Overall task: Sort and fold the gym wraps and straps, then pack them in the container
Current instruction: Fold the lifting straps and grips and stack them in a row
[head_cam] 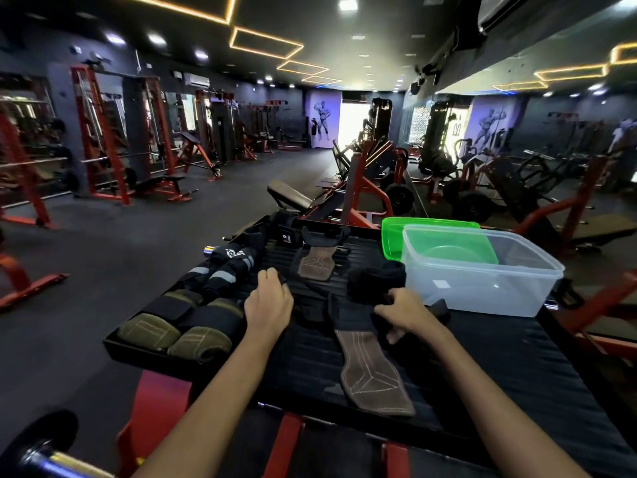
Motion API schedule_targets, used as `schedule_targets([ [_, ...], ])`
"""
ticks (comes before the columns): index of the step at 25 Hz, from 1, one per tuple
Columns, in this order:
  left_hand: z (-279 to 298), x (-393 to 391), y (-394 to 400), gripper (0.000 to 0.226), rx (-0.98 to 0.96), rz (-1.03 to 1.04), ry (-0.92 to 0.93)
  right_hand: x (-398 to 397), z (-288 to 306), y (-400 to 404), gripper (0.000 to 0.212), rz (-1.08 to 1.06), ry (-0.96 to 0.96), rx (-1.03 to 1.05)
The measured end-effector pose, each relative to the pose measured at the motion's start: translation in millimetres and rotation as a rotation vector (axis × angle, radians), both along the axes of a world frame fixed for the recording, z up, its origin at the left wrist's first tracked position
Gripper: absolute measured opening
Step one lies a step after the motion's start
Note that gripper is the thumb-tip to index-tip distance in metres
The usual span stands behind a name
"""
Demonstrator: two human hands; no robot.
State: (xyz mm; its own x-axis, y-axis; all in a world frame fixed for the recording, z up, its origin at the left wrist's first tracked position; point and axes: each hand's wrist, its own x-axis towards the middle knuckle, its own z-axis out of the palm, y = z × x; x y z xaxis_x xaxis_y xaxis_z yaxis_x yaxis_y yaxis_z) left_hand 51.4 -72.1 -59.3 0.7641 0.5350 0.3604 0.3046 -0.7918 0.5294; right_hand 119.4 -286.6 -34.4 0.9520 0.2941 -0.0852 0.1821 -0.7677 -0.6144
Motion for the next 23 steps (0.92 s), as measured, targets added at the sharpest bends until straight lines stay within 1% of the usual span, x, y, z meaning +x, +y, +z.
schedule_targets([
  [1, -1, 0, 1, 0.023, 0.004, 0.022, 0.051, -6, 3, 0, 0.019, 0.014, -0.057, -0.120],
  [3, -2, 2, 3, 0.034, 0.015, 0.063, 0.110, -22, 13, -6, 0.031, 0.068, -0.308, -0.313],
  [4, -2, 3, 5, 0.043, 0.031, 0.080, 0.124, -33, 19, -12, 0.035, 0.133, -0.413, -0.343],
  [5, -2, 4, 6, 0.052, 0.058, 0.082, 0.117, -44, 22, -21, 0.036, 0.222, -0.441, -0.341],
  [6, -2, 5, 7, 0.060, 0.086, 0.058, 0.080, -54, 24, -31, 0.034, 0.308, -0.375, -0.316],
  [7, -2, 5, 6, 0.064, 0.117, -0.001, 0.000, -67, 22, -40, 0.035, 0.363, -0.235, -0.299],
  [8, -1, 5, 3, 0.063, 0.153, -0.103, -0.111, -80, 17, -45, 0.039, 0.371, -0.080, -0.285],
  [9, 1, 6, -2, 0.058, 0.196, -0.228, -0.235, -91, 10, -48, 0.050, 0.336, 0.025, -0.259],
  [10, 3, 6, -8, 0.049, 0.239, -0.354, -0.342, -99, 2, -48, 0.065, 0.281, 0.055, -0.217],
  [11, 4, 5, -14, 0.037, 0.285, -0.483, -0.401, -103, -5, -46, 0.076, 0.231, 0.041, -0.166],
  [12, 4, 4, -20, 0.026, 0.336, -0.613, -0.393, -105, -11, -43, 0.083, 0.195, 0.018, -0.124],
  [13, 2, 5, -24, 0.020, 0.404, -0.727, -0.328, -106, -15, -39, 0.086, 0.160, 0.010, -0.092],
  [14, 0, 5, -28, 0.020, 0.466, -0.801, -0.218, -105, -17, -35, 0.085, 0.122, 0.016, -0.077],
  [15, -4, 5, -30, 0.024, 0.504, -0.815, -0.080, -106, -16, -31, 0.083, 0.085, 0.014, -0.082],
  [17, -9, 8, -25, 0.037, 0.480, -0.684, 0.161, -107, -15, -22, 0.080, 0.003, -0.021, -0.169],
  [18, -10, 9, -22, 0.044, 0.439, -0.621, 0.224, -108, -15, -17, 0.079, -0.022, -0.023, -0.214],
  [19, -10, 9, -19, 0.048, 0.389, -0.593, 0.260, -108, -15, -13, 0.078, -0.022, 0.000, -0.226],
  [20, -9, 8, -19, 0.049, 0.334, -0.597, 0.283, -106, -15, -10, 0.078, -0.016, 0.043, -0.191],
  [22, -5, 6, -21, 0.046, 0.239, -0.638, 0.285, -99, -12, -8, 0.078, -0.003, 0.157, -0.014],
  [23, -4, 5, -22, 0.045, 0.201, -0.656, 0.290, -95, -9, -8, 0.073, -0.005, 0.210, 0.134],
])
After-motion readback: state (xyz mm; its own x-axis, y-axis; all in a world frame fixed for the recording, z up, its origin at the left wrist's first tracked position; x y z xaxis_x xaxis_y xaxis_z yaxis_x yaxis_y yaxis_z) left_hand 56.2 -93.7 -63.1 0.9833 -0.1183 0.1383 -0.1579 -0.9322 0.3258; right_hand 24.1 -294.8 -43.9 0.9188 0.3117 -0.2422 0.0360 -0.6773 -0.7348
